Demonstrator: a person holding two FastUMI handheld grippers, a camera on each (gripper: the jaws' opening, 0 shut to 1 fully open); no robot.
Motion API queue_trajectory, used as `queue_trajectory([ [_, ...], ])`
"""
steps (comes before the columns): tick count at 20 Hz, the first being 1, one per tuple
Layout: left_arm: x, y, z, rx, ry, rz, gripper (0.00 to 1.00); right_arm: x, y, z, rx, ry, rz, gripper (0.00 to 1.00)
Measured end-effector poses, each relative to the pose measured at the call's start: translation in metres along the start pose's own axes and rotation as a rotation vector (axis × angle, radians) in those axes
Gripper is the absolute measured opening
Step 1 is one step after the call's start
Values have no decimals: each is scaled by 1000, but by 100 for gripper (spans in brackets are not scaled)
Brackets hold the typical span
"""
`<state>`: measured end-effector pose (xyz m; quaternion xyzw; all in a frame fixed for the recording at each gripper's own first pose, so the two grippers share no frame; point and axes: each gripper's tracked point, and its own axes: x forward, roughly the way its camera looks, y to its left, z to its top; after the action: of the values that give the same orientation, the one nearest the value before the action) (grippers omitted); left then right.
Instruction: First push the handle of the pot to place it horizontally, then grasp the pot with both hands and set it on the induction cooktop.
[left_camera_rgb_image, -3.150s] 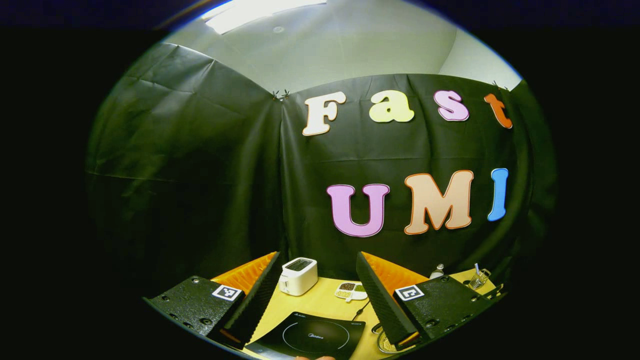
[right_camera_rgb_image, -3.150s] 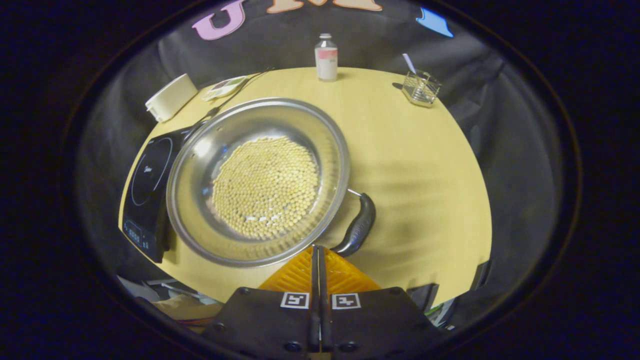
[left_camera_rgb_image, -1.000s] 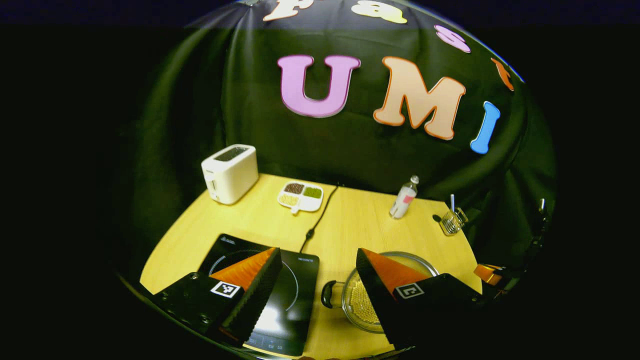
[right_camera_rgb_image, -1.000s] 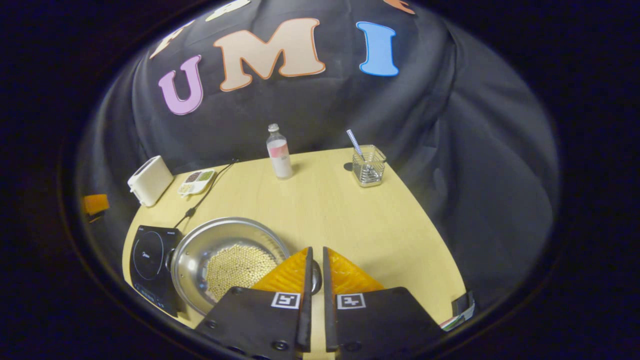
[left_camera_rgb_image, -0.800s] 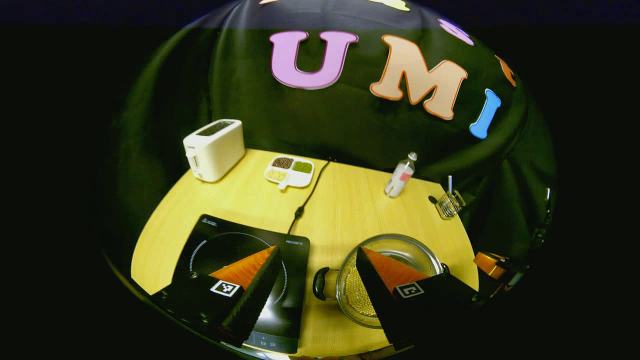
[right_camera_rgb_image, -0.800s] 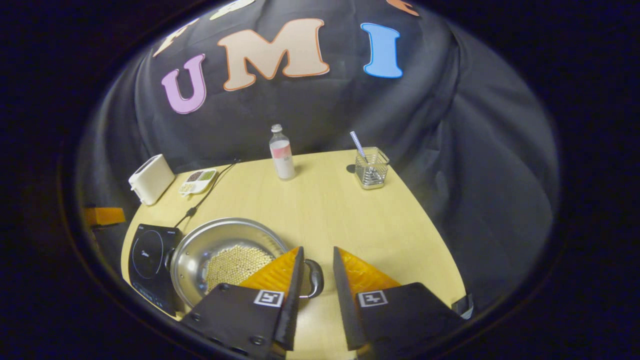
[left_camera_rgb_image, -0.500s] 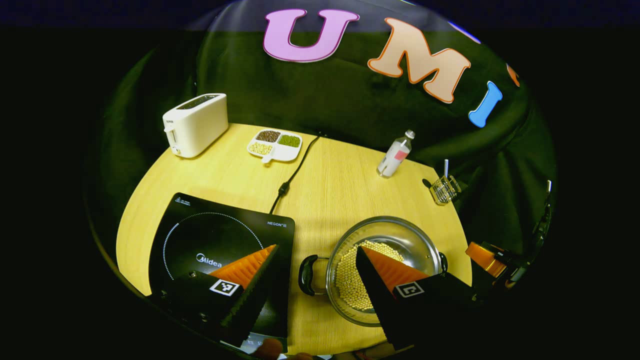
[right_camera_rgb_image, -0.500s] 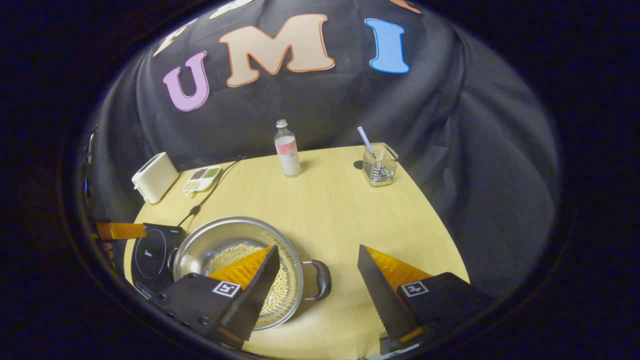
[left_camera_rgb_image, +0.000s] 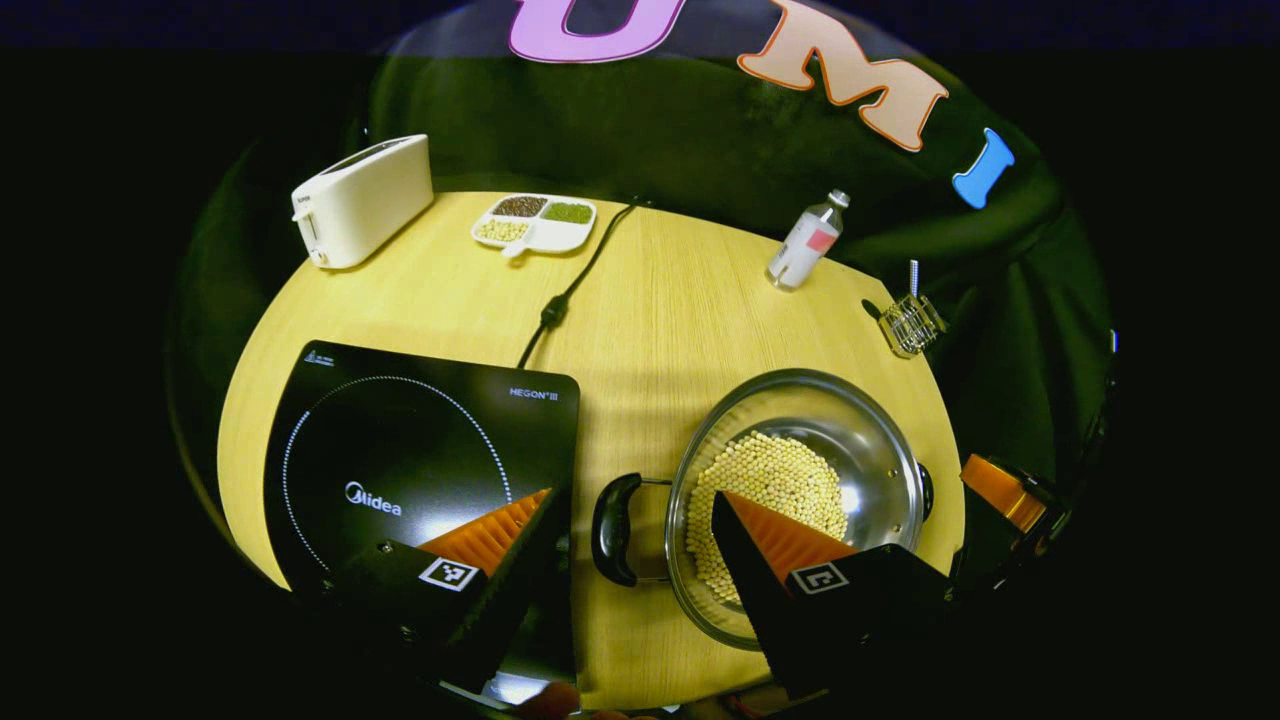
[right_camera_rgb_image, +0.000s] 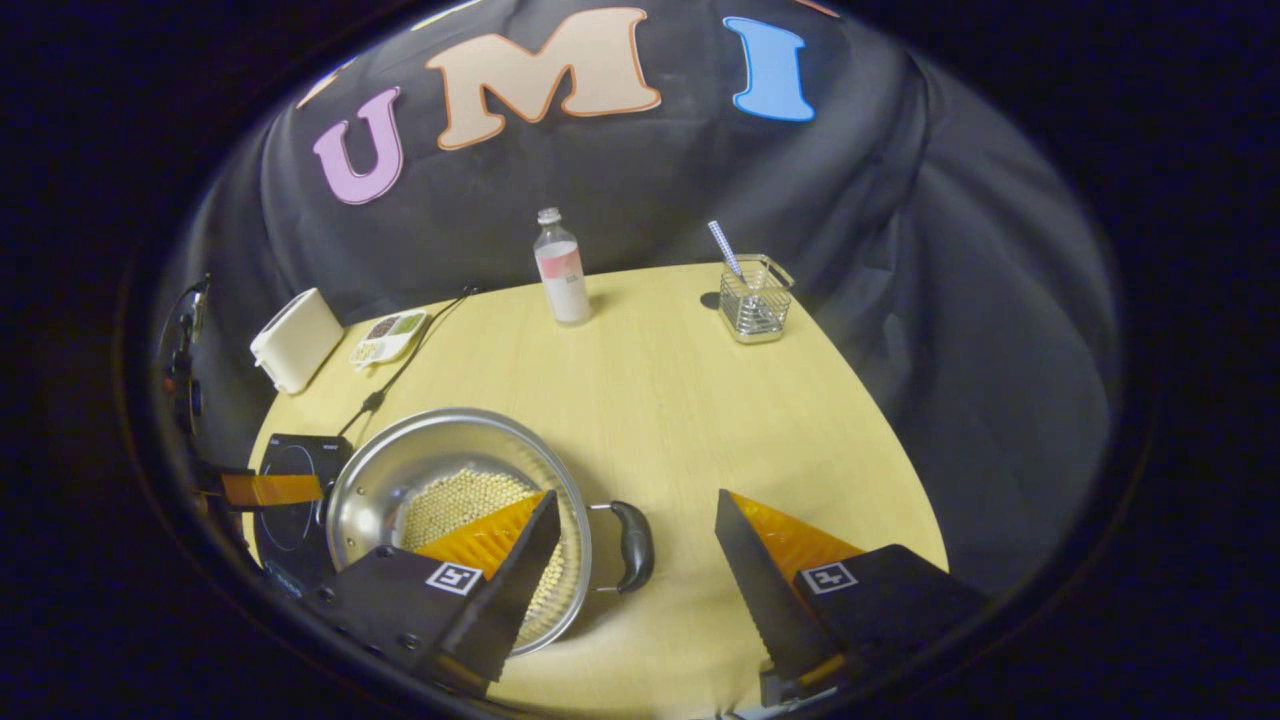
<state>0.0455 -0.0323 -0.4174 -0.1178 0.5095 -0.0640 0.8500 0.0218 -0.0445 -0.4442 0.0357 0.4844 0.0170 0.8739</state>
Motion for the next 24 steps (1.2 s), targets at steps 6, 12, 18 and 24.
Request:
queue_trajectory([
  [6,15,-5,-12,-7,61,-24,98,11,6,-16,9,53,17,99],
  [12,26,-6,-22,-9,105,-24,98,18,12,-33,20,108,39,98],
  [18,35,-6,-29,-14,138,-16,98,31,16,-54,12,190,64,95],
  [24,37,-6,-29,-1,144,-1,96,50,14,-72,4,274,60,95],
])
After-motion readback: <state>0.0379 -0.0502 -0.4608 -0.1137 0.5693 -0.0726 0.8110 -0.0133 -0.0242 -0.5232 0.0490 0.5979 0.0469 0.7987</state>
